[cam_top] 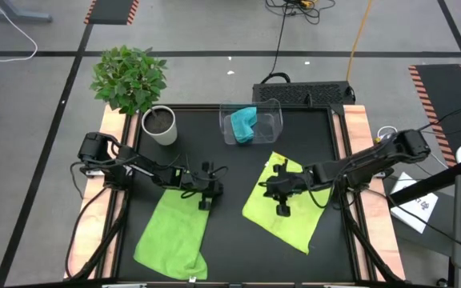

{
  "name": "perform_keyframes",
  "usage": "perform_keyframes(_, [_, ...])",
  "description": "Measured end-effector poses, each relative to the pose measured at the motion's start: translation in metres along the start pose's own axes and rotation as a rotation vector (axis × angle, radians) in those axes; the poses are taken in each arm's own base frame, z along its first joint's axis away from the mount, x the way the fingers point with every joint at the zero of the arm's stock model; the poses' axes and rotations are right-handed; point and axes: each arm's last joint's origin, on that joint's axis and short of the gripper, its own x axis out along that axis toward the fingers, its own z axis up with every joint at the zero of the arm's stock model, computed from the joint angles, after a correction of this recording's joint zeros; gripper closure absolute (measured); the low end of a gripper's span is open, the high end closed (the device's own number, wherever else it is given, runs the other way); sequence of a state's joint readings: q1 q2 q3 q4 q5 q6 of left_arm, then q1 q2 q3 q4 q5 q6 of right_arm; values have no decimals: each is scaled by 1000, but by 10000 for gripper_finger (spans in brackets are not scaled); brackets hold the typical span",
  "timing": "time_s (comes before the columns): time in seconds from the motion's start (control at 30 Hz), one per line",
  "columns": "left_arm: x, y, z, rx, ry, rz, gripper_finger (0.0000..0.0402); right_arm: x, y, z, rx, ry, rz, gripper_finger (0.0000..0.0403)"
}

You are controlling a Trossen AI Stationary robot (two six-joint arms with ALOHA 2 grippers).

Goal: Fold microfiber towels
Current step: Fold the light green microfiber cloth

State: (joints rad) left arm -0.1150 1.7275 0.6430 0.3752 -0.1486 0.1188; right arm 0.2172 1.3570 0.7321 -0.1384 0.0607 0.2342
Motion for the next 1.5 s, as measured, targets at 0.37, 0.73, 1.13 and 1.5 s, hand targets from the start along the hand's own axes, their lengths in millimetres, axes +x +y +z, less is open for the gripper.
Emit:
perform_keyframes(0.37, [0,2,5,-83,-55,16,309,21,18,-27,128,103,-40,403])
perform_keyframes(0.73, [0,1,6,-82,-64,14,309,25,44,-29,201,121,193,365])
perform_keyframes(1.13, [-5,-26,13,-127,-119,-206,309,26,34,-29,251,119,85,281])
perform_keyframes(1.5, [-15,-51,30,-51,-293,-265,309,28,24,-26,240,121,85,277])
